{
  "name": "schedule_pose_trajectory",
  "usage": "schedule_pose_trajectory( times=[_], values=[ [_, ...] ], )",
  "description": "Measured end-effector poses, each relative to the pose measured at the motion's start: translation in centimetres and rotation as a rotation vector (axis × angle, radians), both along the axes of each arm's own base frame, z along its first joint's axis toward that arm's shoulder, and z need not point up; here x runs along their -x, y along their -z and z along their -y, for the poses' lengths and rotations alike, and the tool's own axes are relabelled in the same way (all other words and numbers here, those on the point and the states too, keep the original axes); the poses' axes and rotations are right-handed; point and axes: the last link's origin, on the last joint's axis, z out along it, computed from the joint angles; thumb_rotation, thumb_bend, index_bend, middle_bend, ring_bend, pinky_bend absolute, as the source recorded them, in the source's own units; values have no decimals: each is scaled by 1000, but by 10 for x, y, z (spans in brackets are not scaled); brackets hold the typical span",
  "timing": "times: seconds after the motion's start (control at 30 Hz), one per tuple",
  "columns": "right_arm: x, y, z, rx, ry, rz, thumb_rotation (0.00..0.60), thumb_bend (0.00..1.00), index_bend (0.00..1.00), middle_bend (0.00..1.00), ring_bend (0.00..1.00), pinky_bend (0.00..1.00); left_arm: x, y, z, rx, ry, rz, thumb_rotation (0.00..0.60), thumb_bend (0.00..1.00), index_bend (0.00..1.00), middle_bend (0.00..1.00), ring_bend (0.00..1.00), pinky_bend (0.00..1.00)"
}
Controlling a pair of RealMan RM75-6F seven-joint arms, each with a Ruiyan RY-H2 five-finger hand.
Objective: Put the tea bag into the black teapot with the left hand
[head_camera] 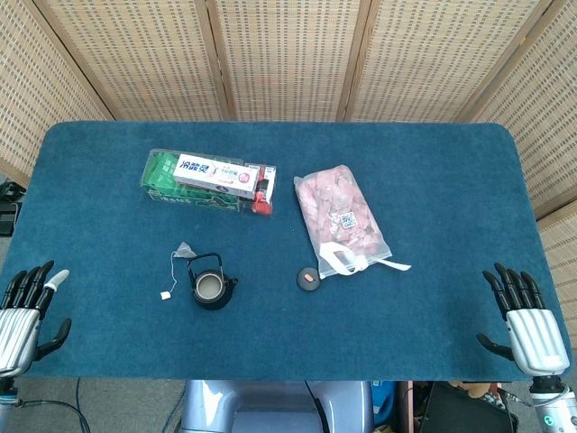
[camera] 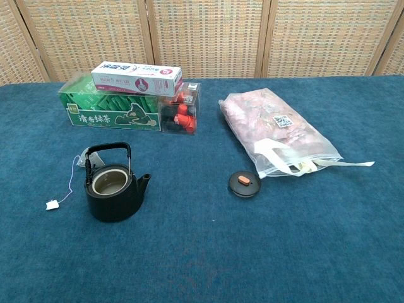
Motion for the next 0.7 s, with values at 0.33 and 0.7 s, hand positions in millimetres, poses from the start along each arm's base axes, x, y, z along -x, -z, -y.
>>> schedule_pose_trajectory(
  times=[0.33, 0.7],
  values=[
    [1, 0, 1, -3, 7, -2, 600, 0, 29, 74, 0, 0, 1, 1, 0, 6, -3, 0, 600, 419, 102, 0, 0, 0],
    [2, -2, 0, 12, 4, 0, 600, 0, 29, 74, 0, 0, 0, -2, -1, -6, 3, 1, 600, 418, 102, 0, 0, 0]
  ],
)
